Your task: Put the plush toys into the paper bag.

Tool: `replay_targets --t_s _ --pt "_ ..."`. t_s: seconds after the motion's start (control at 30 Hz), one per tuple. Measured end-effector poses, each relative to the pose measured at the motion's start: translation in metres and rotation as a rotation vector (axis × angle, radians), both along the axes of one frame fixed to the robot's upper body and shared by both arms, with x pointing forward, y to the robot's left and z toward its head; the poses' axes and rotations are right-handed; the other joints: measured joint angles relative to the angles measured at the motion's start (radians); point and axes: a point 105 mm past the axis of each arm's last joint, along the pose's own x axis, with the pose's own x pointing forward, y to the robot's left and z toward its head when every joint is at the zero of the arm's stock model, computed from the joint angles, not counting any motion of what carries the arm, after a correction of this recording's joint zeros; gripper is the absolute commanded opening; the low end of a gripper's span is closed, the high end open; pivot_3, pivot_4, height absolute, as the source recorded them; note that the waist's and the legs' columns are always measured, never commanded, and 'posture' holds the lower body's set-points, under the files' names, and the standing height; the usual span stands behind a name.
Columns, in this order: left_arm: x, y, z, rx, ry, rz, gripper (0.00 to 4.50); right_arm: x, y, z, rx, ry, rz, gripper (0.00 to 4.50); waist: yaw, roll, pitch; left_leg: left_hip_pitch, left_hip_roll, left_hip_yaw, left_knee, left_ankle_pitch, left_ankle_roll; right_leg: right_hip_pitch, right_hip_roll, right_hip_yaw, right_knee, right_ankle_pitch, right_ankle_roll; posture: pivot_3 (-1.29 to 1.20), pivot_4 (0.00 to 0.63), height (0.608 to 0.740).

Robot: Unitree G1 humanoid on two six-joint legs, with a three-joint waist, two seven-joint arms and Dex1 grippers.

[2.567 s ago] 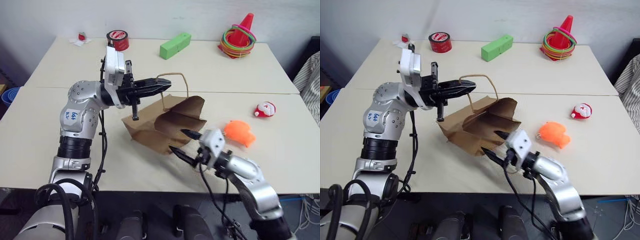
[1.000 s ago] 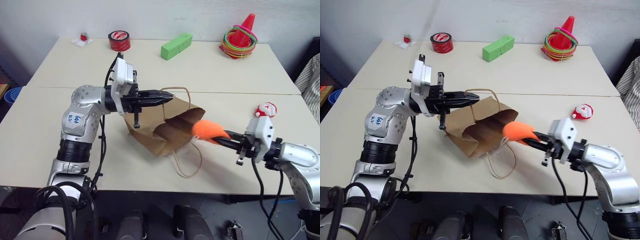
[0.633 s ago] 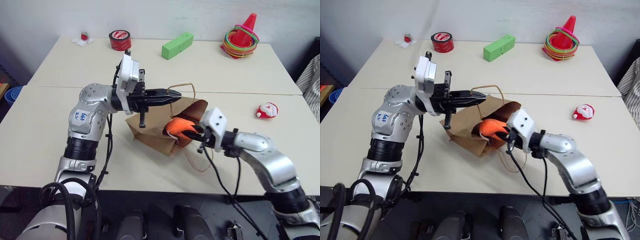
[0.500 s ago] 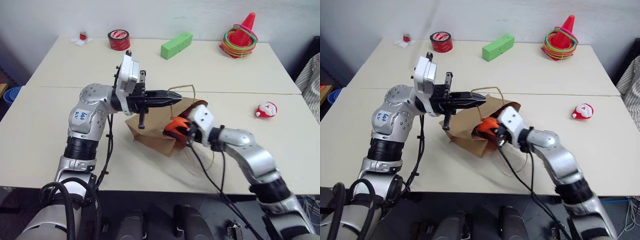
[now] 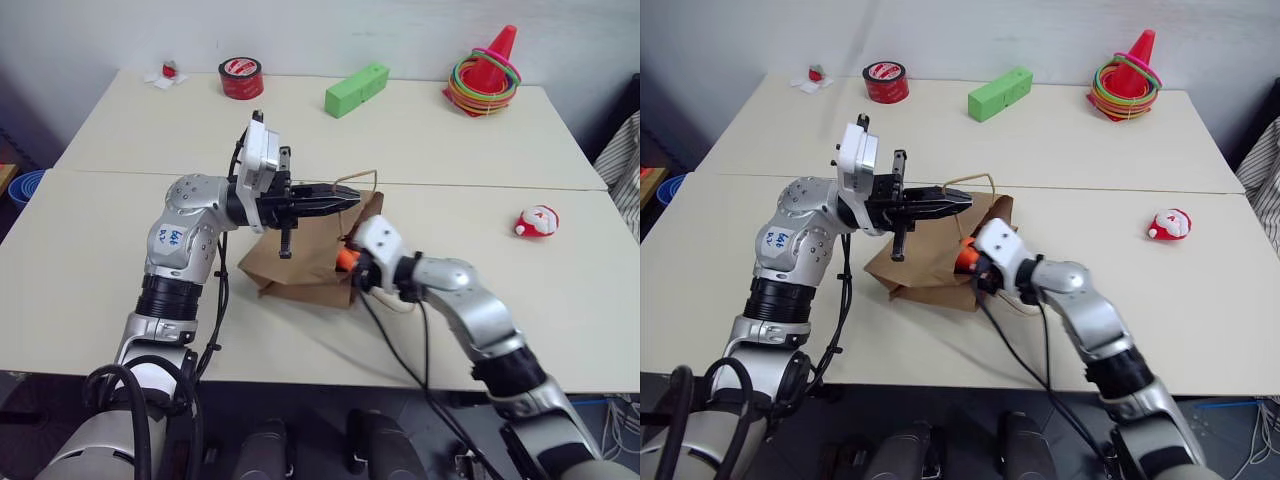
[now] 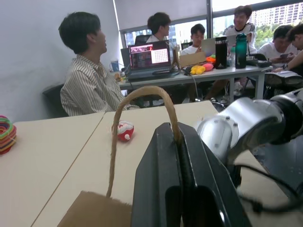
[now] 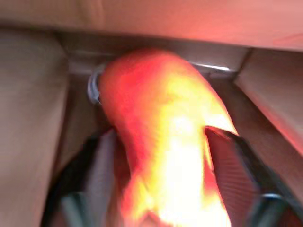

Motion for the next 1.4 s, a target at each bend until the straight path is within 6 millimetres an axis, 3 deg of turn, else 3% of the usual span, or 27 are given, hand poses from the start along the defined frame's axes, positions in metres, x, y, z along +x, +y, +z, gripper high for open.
replay_targets --t_s 0.07,0.17,0.23,0.43,0.5,0.57,0.7,0.87,1.07,1.17,1.27,1.4 --pt "0.0 -0.001 -0.001 0.0 0.003 -0.002 0.0 -0.014 -0.014 0.013 0.054 -0.046 0.043 4.47 0.0 0.0 0.0 0.0 0.001 0.0 0.0 0.0 0.0 0.0 0.001 0.0 0.0 0.0 0.0 0.0 0.15 0.74" --pt "0.001 0.001 -0.002 0.001 0.006 0.007 0.0 -0.034 -0.037 0.021 0.1 -0.079 0.075 4.47 0.002 0.0 0.0 0.001 0.001 0.0 0.0 0.0 0.0 0.001 0.001 0.0 0.0 0.0 0.0 0.0 0.15 0.74" --pt "0.0 0.002 -0.003 0.002 0.005 0.01 0.0 -0.048 -0.067 0.015 0.127 -0.074 0.0 4.47 0.007 0.0 0.0 0.002 0.001 -0.001 0.0 0.0 0.0 0.002 0.001 -0.001 -0.001 0.0 0.0 0.0 0.15 0.74" --pt "-0.003 0.007 0.003 0.025 -0.039 0.027 0.0 -0.073 -0.189 -0.019 0.164 -0.054 -0.576 4.47 0.022 0.0 0.0 0.003 0.0 0.001 0.0 0.0 0.0 0.003 0.0 0.001 -0.001 0.0 0.001 0.0 0.15 0.74" --pt "-0.005 0.011 0.007 0.043 -0.06 0.037 0.0 -0.081 -0.219 -0.03 0.144 -0.057 -0.766 4.47 0.017 0.0 0.0 0.005 0.001 0.001 0.0 0.0 0.0 0.004 0.0 0.002 -0.001 0.0 0.001 0.0 0.15 0.74" --pt "-0.005 0.016 0.01 0.066 -0.077 0.052 0.0 -0.083 -0.236 -0.032 0.129 -0.071 -0.895 4.47 0.0 0.0 0.0 0.007 0.001 0.002 -0.001 0.0 -0.001 0.004 0.0 0.004 -0.001 0.0 0.0 0.0 0.15 0.74" --pt "-0.003 0.027 0.014 0.119 -0.113 0.094 0.0 -0.056 -0.25 -0.018 0.136 -0.109 -1.004 4.47 -0.026 0.001 0.0 0.009 0.001 0.003 -0.001 0.0 -0.003 0.003 0.0 0.006 0.002 0.0 0.0 0.0 0.15 0.74" --pt "-0.003 0.031 0.009 0.164 -0.123 0.097 0.0 0.014 -0.257 0.017 0.183 -0.102 -1.057 4.47 -0.027 0.002 0.001 0.008 0.001 0.003 -0.002 0.002 -0.005 0.0 0.0 0.006 0.004 -0.002 -0.004 0.0 0.15 0.74" --pt "-0.003 0.035 0.007 0.169 -0.113 0.119 0.0 0.085 -0.252 0.018 0.16 0.029 -1.094 4.47 -0.022 0.003 0.002 0.002 0.002 0.002 -0.002 0.003 -0.005 -0.002 0.001 0.002 0.005 -0.003 -0.005 0.0 0.15 0.74" --pt "-0.004 0.035 0.004 0.172 -0.106 0.128 0.0 0.094 -0.264 0.006 0.109 0.094 -1.177 3.86 -0.02 0.003 0.002 0.0 0.002 0.001 -0.003 0.002 -0.004 -0.002 0.0 0.001 0.003 -0.003 -0.005 0.0 0.15 0.74" --pt "-0.006 0.037 0.001 0.18 -0.096 0.139 0.0 0.092 -0.281 0.001 0.066 0.134 -1.256 2.74 -0.024 0.003 0.002 0.0 0.001 0.002 -0.002 0.002 -0.003 -0.002 0.0 0.001 0.002 -0.002 -0.004 0.0 0.15 0.74" --pt "-0.006 0.036 0.002 0.177 -0.103 0.145 0.0 0.092 -0.285 0.002 0.034 0.127 -1.267 1.37 -0.027 0.003 0.002 0.001 0.002 0.002 -0.001 0.003 -0.004 -0.002 0.0 0.001 0.004 -0.002 -0.003 0.0 0.15 0.74"
